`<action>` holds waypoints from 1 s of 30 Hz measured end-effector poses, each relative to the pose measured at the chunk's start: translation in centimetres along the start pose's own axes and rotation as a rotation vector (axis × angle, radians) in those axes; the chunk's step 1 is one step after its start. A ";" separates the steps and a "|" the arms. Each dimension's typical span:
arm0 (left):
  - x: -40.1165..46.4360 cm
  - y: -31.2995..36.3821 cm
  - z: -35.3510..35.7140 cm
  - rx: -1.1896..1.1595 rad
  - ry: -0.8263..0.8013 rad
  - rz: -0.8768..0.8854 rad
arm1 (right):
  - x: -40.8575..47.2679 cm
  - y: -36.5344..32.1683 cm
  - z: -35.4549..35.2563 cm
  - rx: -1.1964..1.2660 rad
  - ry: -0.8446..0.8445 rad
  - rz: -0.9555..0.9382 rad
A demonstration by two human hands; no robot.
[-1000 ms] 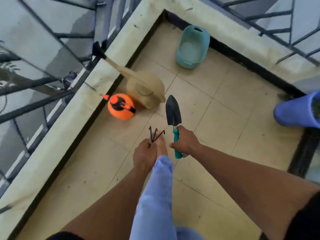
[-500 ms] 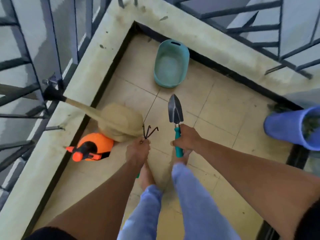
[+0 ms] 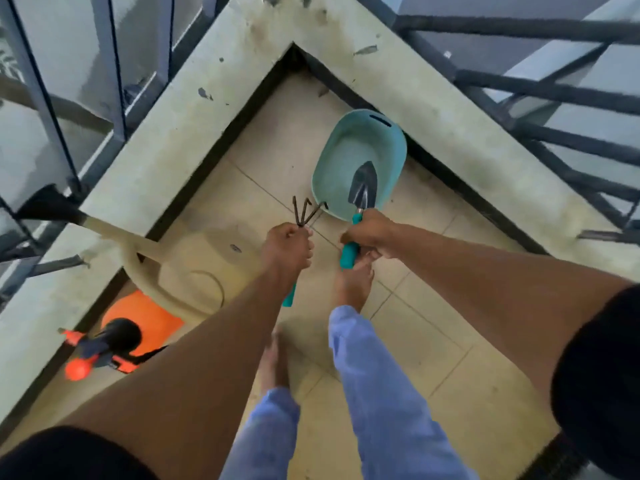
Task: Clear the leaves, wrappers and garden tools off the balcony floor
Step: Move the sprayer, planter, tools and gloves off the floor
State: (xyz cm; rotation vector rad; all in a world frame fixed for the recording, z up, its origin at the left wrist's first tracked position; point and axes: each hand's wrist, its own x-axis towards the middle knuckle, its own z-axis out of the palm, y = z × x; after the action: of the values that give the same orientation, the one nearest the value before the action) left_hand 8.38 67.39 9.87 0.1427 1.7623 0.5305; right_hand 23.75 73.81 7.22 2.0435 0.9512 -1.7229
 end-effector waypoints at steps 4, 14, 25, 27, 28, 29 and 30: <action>3.3 1.4 2.2 -0.049 0.026 0.032 | 4.8 -2.6 -1.1 -0.172 0.059 -0.114; 7.8 1.1 4.6 -0.157 0.053 -0.068 | 11.9 -5.1 -2.0 -0.265 0.084 -0.104; 5.9 3.8 6.0 -0.086 0.182 -0.112 | 1.7 -2.0 -2.6 -0.249 -0.044 -0.407; 5.9 4.5 6.8 -0.015 0.169 -0.043 | 0.9 -1.3 -2.3 -0.284 -0.045 -0.433; 6.0 4.8 7.2 0.011 0.146 -0.006 | 0.8 -1.0 -2.3 -0.282 -0.017 -0.442; 6.0 5.1 7.7 0.034 0.120 0.030 | 0.9 -0.8 -2.4 -0.269 0.019 -0.442; 6.2 5.4 8.2 0.066 0.095 0.067 | 1.3 -0.6 -2.5 -0.251 0.061 -0.430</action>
State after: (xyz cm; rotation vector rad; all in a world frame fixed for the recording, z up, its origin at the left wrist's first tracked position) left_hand 13.58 76.72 5.30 0.2267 1.8737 0.5349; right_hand 25.32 76.21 6.74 1.8302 1.6326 -1.6312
